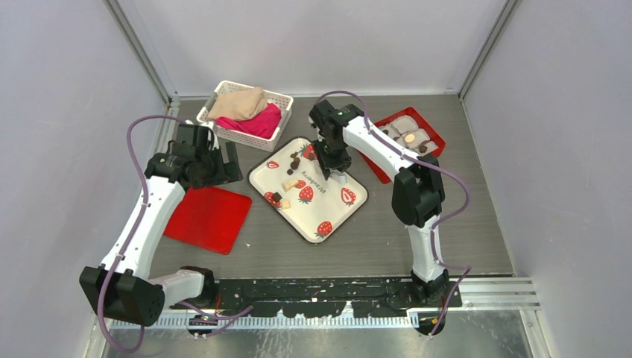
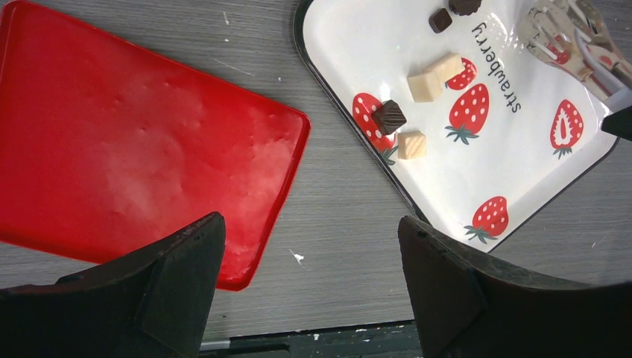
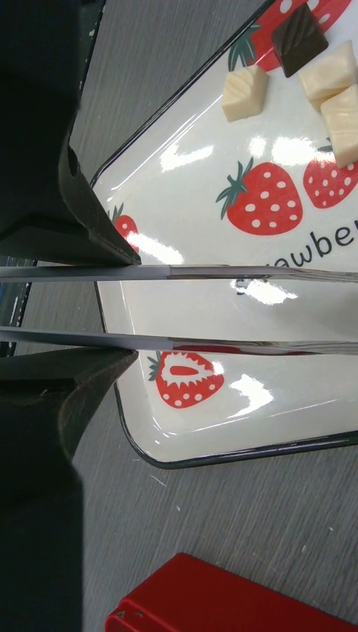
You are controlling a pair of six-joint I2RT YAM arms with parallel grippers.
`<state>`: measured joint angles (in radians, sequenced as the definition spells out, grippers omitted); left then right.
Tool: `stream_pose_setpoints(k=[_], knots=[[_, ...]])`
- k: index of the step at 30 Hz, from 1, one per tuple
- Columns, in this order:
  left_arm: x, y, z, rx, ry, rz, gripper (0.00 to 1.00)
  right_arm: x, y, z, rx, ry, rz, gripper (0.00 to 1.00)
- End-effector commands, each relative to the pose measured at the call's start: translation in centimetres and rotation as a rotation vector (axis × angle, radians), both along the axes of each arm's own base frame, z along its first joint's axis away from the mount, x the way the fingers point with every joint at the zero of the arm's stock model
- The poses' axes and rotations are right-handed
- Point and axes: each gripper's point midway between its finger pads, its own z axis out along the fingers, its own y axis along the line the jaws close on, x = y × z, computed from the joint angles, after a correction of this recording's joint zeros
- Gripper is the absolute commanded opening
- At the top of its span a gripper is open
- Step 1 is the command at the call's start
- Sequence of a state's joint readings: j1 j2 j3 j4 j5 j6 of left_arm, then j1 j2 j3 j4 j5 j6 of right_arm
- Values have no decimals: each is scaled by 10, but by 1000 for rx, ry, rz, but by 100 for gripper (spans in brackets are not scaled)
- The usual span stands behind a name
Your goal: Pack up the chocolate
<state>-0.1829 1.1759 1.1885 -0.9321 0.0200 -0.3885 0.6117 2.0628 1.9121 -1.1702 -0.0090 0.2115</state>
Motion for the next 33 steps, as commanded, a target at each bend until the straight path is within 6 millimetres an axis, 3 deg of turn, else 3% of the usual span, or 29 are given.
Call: stream_pose_setpoints(k=[1, 12, 20, 27, 33], knots=[[12, -2, 17, -14, -72, 1, 87, 6, 10, 1, 12, -30, 35, 46], [11, 1, 16, 2, -70, 3, 87, 34, 21, -7, -30, -82, 41, 46], [9, 2, 16, 6, -68, 1, 87, 43, 27, -11, -30, -93, 36, 43], [8, 1, 15, 2, -67, 0, 87, 47, 32, -5, -8, -105, 32, 23], [5, 3, 16, 4, -71, 3, 87, 46, 34, 21, 36, -149, 34, 8]])
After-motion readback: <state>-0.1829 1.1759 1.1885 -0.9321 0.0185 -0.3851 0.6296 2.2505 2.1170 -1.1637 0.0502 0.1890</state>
